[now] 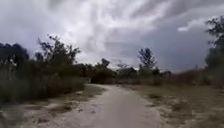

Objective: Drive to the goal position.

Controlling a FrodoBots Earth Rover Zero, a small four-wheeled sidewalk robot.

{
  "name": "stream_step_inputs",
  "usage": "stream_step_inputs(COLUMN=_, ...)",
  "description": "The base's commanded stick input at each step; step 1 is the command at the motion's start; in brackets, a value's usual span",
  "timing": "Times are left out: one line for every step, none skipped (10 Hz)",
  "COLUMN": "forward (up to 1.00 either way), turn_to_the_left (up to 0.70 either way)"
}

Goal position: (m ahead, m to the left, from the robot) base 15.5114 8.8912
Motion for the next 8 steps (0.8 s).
stream_step_inputs(forward=0.85, turn_to_the_left=0.0)
stream_step_inputs(forward=0.85, turn_to_the_left=0.0)
stream_step_inputs(forward=0.85, turn_to_the_left=0.0)
stream_step_inputs(forward=0.85, turn_to_the_left=0.0)
stream_step_inputs(forward=0.85, turn_to_the_left=0.0)
stream_step_inputs(forward=0.85, turn_to_the_left=0.0)
stream_step_inputs(forward=0.85, turn_to_the_left=0.0)
stream_step_inputs(forward=0.85, turn_to_the_left=0.0)
